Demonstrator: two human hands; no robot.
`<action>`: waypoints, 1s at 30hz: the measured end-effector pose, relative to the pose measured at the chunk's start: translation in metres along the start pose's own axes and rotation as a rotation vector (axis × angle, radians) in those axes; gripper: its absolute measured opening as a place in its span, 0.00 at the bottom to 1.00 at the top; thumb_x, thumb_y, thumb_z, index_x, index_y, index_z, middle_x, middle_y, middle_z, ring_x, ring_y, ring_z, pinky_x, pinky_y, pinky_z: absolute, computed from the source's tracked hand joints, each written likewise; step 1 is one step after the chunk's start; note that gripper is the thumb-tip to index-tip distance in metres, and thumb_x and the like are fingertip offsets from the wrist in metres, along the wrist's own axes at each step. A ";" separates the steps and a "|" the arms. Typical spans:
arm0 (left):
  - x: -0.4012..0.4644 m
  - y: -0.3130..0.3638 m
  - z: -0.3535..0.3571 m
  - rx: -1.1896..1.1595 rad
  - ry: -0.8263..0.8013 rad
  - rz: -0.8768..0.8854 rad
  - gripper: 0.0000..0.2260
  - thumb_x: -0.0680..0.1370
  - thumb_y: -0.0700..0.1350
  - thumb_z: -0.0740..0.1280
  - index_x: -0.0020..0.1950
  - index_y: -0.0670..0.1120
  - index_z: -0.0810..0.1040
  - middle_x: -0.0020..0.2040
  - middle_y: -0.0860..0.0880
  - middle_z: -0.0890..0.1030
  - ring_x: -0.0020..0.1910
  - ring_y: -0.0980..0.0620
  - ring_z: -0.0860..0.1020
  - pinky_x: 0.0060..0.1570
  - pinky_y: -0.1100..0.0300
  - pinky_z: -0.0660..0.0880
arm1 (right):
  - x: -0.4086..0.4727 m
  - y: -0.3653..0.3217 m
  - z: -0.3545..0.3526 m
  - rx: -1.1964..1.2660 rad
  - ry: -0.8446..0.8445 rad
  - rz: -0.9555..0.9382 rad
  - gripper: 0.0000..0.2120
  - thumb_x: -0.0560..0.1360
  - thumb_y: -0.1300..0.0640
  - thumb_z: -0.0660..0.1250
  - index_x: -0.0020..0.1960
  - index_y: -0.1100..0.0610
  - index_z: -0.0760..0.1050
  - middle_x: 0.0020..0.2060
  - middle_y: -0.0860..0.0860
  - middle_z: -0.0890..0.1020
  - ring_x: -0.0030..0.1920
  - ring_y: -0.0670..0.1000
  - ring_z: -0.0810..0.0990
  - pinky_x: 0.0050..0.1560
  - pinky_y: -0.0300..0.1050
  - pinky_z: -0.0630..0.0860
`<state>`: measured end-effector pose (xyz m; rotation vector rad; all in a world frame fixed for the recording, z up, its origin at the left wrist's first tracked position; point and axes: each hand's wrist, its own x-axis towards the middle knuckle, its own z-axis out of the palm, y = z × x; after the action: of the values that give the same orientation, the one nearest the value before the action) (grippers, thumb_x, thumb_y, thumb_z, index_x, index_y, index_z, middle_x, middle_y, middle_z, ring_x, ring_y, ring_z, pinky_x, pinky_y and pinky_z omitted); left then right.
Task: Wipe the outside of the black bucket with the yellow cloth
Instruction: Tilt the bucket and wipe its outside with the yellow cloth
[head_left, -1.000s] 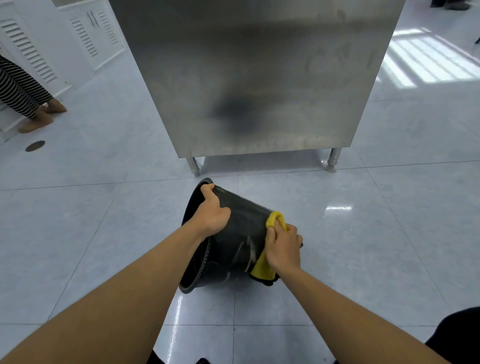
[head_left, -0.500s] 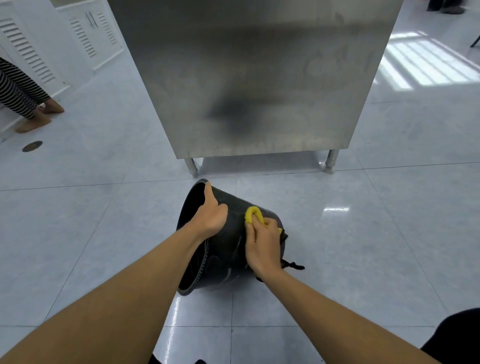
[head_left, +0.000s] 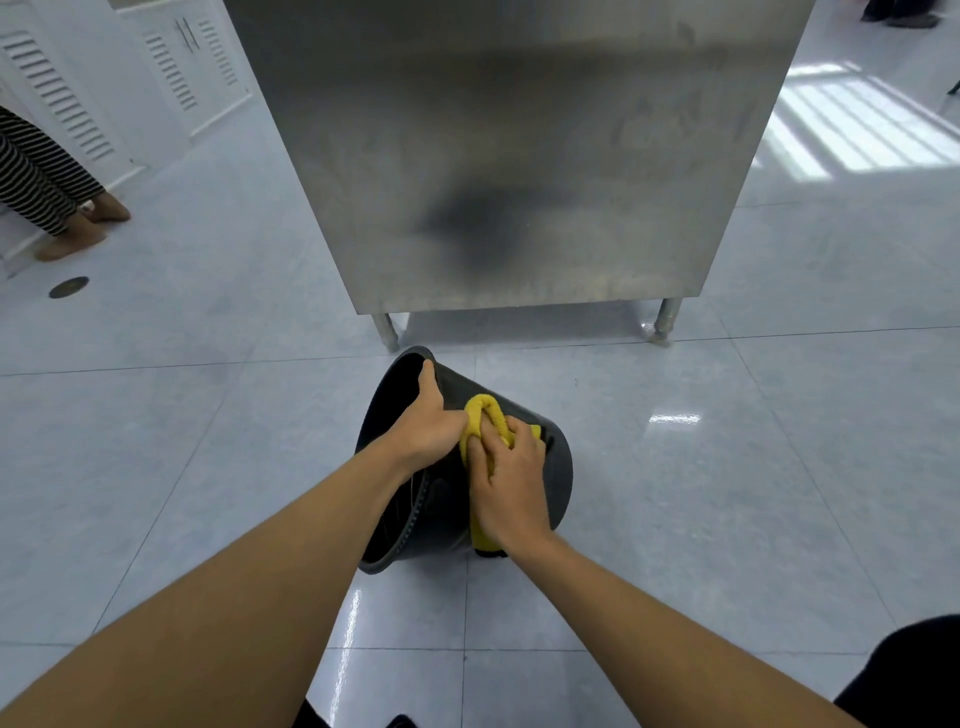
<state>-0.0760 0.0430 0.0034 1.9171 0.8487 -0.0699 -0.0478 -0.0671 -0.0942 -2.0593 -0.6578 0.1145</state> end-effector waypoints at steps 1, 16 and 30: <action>-0.001 -0.001 0.001 0.029 -0.025 -0.002 0.42 0.78 0.37 0.61 0.79 0.53 0.34 0.48 0.43 0.78 0.40 0.50 0.77 0.40 0.56 0.76 | -0.001 0.008 0.000 -0.049 -0.018 0.043 0.21 0.83 0.44 0.52 0.74 0.47 0.68 0.69 0.50 0.67 0.69 0.53 0.63 0.66 0.48 0.68; 0.010 -0.008 -0.004 -0.036 0.116 -0.001 0.25 0.78 0.39 0.65 0.71 0.46 0.57 0.52 0.40 0.78 0.44 0.46 0.78 0.48 0.47 0.79 | -0.007 -0.010 -0.002 0.023 0.065 -0.130 0.17 0.84 0.46 0.55 0.68 0.49 0.73 0.54 0.46 0.74 0.53 0.46 0.71 0.46 0.41 0.77; 0.005 -0.005 0.001 -0.016 -0.005 -0.029 0.33 0.79 0.37 0.61 0.78 0.54 0.47 0.59 0.43 0.74 0.53 0.40 0.80 0.52 0.41 0.81 | -0.007 0.072 -0.022 -0.175 -0.064 0.525 0.23 0.83 0.43 0.45 0.65 0.51 0.73 0.63 0.57 0.69 0.63 0.61 0.65 0.64 0.56 0.67</action>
<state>-0.0748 0.0463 -0.0030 1.8894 0.8714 -0.0858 -0.0174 -0.1172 -0.1421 -2.3642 -0.1530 0.4384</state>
